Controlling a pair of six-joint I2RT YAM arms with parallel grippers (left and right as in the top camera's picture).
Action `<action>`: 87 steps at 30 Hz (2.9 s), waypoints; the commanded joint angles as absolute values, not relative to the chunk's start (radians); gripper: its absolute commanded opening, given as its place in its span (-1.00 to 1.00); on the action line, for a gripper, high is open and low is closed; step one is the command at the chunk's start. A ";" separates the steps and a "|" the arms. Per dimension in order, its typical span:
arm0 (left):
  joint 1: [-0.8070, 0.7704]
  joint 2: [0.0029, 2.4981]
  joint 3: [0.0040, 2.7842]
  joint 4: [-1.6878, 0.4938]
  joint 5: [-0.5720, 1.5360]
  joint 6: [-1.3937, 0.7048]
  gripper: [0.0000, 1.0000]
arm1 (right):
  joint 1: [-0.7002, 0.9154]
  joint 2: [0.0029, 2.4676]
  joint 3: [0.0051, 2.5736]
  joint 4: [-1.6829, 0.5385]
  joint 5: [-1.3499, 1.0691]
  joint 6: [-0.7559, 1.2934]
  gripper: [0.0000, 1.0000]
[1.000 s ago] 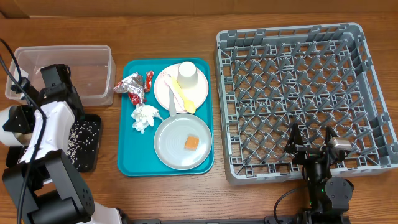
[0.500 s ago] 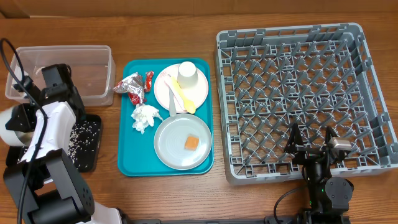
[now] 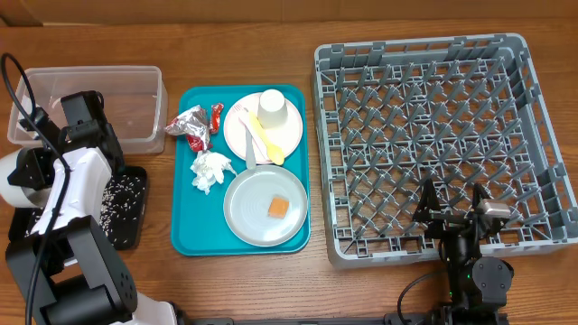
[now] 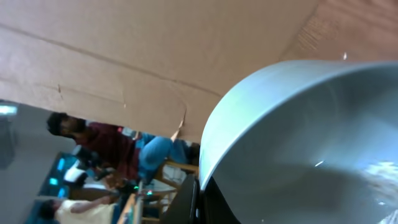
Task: Sort waste into correct bins and load items into the dishwasher rack
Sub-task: 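Tilt the bowl with the left gripper to pour rice onto the black tray, then carry the empty bowl back and set it on the teal tray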
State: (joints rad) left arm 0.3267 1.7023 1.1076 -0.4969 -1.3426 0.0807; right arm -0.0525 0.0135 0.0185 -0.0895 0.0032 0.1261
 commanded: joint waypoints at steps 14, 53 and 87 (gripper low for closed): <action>0.319 1.710 1.106 -0.491 -1.367 0.056 -0.92 | -0.057 0.003 0.008 -0.083 -0.002 0.119 1.00; 0.248 1.258 1.209 -0.826 -0.564 -0.093 -0.91 | -0.057 0.003 0.008 -0.083 -0.002 0.119 1.00; 0.067 1.165 1.187 -1.212 0.121 -0.377 -0.92 | -0.057 0.003 0.008 -0.083 -0.002 0.119 1.00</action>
